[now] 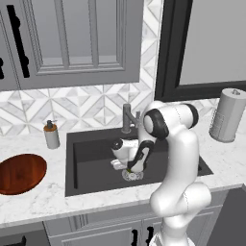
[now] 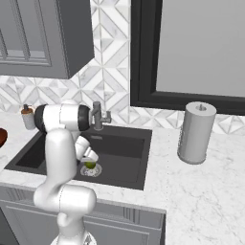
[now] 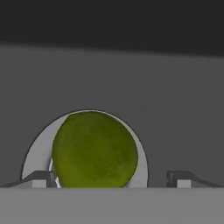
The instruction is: Pick the lime from the sink and place it in the bowl. Then pick the bowl and place it in the microwave. Then close the microwave door and press the start button.
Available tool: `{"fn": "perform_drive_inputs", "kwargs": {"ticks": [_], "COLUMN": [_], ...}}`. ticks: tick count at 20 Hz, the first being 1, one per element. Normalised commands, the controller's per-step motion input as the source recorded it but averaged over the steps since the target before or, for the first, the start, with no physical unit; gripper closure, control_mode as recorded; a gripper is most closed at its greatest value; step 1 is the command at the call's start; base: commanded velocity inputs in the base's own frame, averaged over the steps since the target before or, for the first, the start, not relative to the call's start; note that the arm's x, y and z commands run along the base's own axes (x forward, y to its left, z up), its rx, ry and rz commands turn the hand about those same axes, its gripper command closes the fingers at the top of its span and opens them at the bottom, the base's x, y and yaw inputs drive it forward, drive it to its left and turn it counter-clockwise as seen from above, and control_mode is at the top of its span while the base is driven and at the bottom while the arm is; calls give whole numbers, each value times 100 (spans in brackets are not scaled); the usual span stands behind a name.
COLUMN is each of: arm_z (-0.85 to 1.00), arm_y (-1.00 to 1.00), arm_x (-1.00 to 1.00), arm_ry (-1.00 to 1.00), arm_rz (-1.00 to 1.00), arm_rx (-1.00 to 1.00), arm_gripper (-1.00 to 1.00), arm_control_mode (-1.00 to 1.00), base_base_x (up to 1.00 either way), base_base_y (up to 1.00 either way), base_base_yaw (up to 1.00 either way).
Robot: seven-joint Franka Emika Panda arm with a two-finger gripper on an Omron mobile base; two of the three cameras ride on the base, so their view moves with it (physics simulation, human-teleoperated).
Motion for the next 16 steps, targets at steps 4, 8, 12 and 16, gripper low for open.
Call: {"fn": "perform_drive_inputs", "kwargs": {"ticks": [4, 8, 12, 16], "arm_z": [-23, -35, -31, 24], "arm_y": [0, 0, 0, 1], "arm_x": [23, 0, 0, -32], "arm_ry": [0, 0, 1, -6], "arm_rz": [3, 3, 1, 0], "arm_rx": [0, 0, 0, 1], "arm_gripper": [-100, -100, 100, 100], "arm_control_mode": [-100, -100, -100, -100], "base_base_x": [0, 0, 0, 0], "base_base_y": [0, 0, 0, 0], "base_base_yaw": [0, 0, 0, 0]}}
